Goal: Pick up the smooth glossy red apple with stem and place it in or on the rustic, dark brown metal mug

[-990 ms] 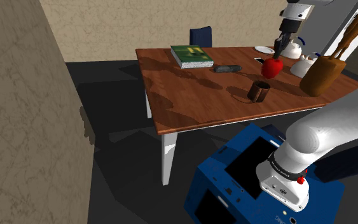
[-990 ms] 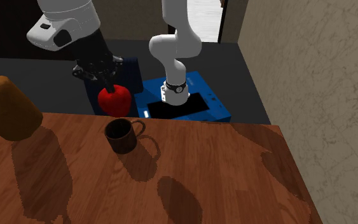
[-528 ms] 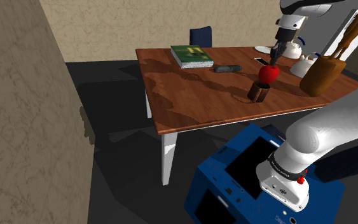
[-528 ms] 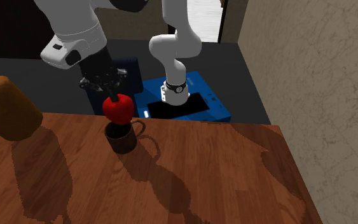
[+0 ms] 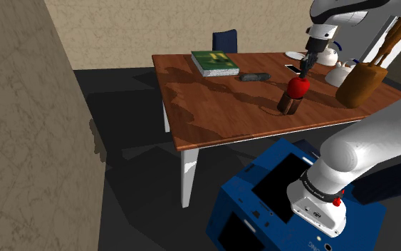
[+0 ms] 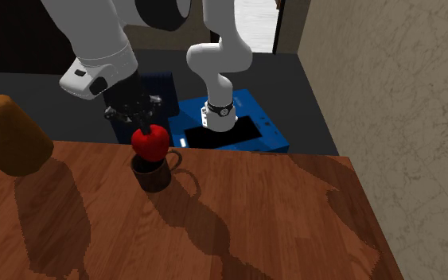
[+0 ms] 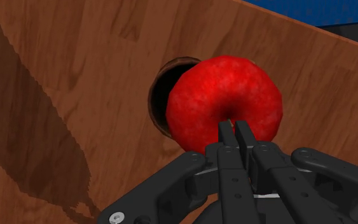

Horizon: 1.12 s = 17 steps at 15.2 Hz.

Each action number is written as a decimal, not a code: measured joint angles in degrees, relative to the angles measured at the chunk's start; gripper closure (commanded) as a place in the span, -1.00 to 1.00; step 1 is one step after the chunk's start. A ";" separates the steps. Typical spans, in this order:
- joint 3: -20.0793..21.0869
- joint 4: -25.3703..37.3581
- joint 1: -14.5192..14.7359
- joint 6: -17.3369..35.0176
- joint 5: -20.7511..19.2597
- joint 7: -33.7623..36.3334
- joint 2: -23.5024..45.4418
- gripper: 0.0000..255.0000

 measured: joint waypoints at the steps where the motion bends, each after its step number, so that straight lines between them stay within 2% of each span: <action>1: 0.00 0.01 0.00 0.04 0.01 0.00 0.03 1.00; 2: 0.00 0.00 0.00 0.04 0.01 0.00 0.02 1.00; 3: 0.00 0.00 0.00 0.04 0.01 -0.01 0.01 -1.00; 9: -0.01 -0.12 -0.02 -0.01 -0.02 0.00 0.03 -1.00; 13: 0.40 5.92 0.29 -5.67 0.42 -0.05 0.38 -1.00; 17: 0.38 7.47 0.30 -7.13 0.48 -0.23 0.51 -1.00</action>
